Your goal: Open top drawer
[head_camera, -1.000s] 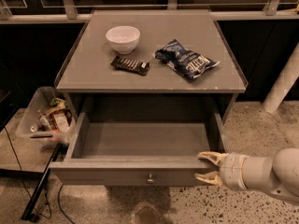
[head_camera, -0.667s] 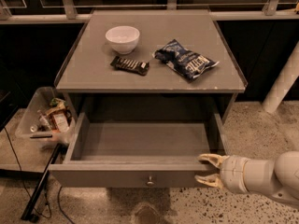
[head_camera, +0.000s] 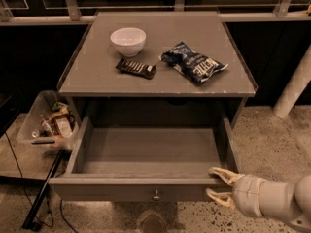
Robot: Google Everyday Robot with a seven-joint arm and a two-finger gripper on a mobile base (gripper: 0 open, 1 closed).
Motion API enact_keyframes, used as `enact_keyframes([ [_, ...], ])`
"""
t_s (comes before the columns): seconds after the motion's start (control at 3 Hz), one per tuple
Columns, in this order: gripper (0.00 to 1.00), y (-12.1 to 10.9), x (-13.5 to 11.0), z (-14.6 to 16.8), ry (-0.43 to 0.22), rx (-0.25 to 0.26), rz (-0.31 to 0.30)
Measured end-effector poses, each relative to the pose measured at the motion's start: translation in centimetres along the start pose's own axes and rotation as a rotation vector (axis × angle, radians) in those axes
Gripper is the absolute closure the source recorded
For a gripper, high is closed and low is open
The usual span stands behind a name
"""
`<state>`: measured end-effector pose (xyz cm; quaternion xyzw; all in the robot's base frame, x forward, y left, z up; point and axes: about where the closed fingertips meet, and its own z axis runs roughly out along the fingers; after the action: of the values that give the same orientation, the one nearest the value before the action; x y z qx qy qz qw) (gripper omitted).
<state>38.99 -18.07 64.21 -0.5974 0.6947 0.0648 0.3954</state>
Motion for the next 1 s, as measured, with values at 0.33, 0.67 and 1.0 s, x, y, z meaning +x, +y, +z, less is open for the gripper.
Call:
enact_keyframes([
  [0.33,0.83,-0.06,-0.12,-0.11,0.0,0.0,0.0],
  [0.67,0.59,-0.06,-0.12,-0.11,0.0,0.0,0.0],
  [1.0,0.36,-0.05,-0.12,-0.11,0.0,0.0,0.0],
])
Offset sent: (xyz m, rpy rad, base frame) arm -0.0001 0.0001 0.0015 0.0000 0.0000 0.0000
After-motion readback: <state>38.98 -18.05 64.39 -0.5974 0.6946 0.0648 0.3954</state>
